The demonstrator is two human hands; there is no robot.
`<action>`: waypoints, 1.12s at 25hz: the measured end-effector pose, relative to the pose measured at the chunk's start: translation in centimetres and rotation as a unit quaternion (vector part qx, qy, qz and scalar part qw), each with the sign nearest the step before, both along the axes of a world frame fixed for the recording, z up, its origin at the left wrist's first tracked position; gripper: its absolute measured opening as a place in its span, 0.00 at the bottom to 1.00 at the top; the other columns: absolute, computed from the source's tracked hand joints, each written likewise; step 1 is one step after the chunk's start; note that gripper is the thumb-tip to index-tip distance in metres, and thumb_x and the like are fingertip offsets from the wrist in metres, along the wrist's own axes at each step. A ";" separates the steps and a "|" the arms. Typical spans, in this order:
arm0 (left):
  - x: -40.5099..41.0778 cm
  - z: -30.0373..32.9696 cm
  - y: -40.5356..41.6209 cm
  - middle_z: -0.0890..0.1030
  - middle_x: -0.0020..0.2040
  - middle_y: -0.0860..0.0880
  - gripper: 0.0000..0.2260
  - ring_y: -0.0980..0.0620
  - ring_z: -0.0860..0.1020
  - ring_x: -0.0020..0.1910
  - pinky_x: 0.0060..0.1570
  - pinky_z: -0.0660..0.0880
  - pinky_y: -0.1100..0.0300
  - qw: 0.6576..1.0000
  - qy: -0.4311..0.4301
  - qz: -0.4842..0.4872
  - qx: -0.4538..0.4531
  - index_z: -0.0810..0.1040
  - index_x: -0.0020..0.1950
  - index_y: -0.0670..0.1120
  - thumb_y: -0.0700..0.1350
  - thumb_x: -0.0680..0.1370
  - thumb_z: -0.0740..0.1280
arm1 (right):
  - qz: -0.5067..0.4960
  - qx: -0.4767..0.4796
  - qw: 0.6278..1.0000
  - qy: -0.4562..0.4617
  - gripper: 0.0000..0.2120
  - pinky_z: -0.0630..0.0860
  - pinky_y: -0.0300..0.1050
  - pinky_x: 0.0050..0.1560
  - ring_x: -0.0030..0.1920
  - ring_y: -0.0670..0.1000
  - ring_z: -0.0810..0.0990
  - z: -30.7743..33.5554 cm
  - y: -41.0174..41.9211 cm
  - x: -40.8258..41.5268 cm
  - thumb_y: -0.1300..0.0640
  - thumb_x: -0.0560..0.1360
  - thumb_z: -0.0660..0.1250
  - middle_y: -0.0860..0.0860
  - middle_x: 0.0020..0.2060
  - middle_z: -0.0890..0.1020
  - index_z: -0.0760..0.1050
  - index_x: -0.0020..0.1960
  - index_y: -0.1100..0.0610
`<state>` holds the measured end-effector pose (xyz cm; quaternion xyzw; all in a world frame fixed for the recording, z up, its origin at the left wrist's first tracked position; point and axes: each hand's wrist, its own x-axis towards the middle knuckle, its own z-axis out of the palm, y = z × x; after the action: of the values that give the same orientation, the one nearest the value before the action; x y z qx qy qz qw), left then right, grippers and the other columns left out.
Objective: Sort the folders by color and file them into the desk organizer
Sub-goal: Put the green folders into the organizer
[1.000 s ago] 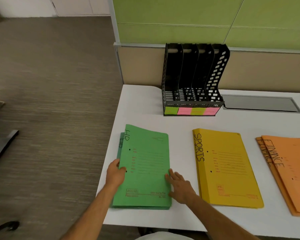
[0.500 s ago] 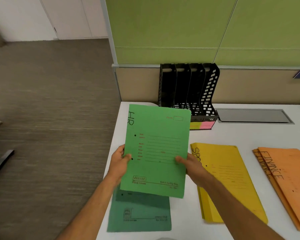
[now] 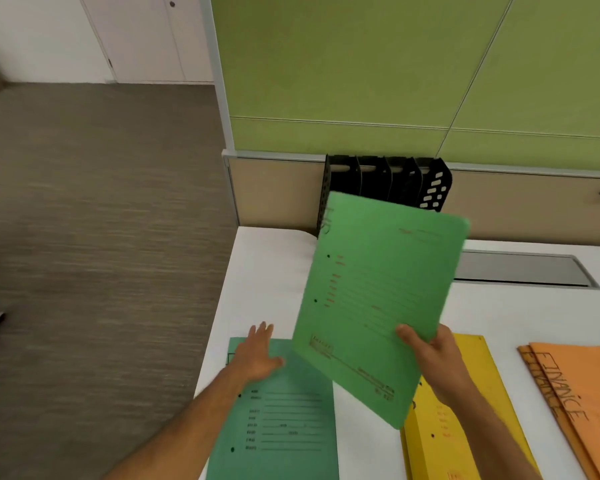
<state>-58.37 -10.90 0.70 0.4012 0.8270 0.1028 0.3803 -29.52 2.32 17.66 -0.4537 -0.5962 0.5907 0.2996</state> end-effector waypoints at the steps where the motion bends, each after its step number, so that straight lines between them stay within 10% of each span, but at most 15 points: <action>1: -0.4 -1.0 0.3 0.37 0.82 0.49 0.49 0.46 0.38 0.81 0.77 0.47 0.41 0.998 0.035 -0.040 -0.044 0.40 0.83 0.50 0.58 0.75 0.71 | -0.019 0.020 1.000 -0.002 0.09 0.83 0.40 0.40 0.44 0.49 0.87 0.7 0.6 0.0 0.65 0.78 0.66 0.46 0.44 0.88 0.81 0.50 0.53; 9: -3.0 -3.9 2.2 0.15 0.69 0.45 0.75 0.39 0.19 0.70 0.66 0.27 0.36 0.980 0.068 -0.130 -0.134 0.19 0.73 0.52 0.72 0.54 0.77 | -0.157 0.189 0.966 -0.078 0.04 0.77 0.42 0.43 0.39 0.40 0.81 3.4 5.7 -2.6 0.60 0.79 0.66 0.43 0.41 0.82 0.79 0.51 0.56; 17: -3.4 -3.8 3.7 0.13 0.66 0.43 0.75 0.38 0.17 0.68 0.70 0.29 0.31 0.973 0.046 -0.134 -0.185 0.17 0.70 0.52 0.69 0.55 0.79 | -0.176 0.285 0.940 -0.071 0.10 0.73 0.28 0.39 0.39 0.44 0.76 1.4 13.5 -12.6 0.60 0.79 0.64 0.53 0.43 0.81 0.79 0.53 0.66; 22: -3.3 -3.4 3.9 0.12 0.66 0.43 0.75 0.37 0.17 0.67 0.70 0.29 0.30 0.971 0.042 -0.135 -0.192 0.16 0.70 0.51 0.69 0.56 0.79 | -0.139 0.316 0.936 -0.071 0.09 0.78 0.50 0.42 0.39 0.49 0.78 -2.2 15.4 -19.3 0.60 0.81 0.63 0.49 0.43 0.80 0.77 0.57 0.64; 28: -3.3 -3.3 3.8 0.12 0.65 0.44 0.74 0.38 0.16 0.67 0.68 0.27 0.32 0.972 0.044 -0.134 -0.187 0.16 0.70 0.52 0.68 0.57 0.79 | -0.119 0.291 0.947 -0.064 0.13 0.79 0.46 0.50 0.47 0.48 0.79 -5.5 16.2 -22.7 0.57 0.82 0.60 0.49 0.51 0.81 0.75 0.63 0.62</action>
<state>-61.64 -7.06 -2.59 0.4344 0.7864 -0.1231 0.4216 -52.22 18.51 12.17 -0.4512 -0.7018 0.3216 0.4477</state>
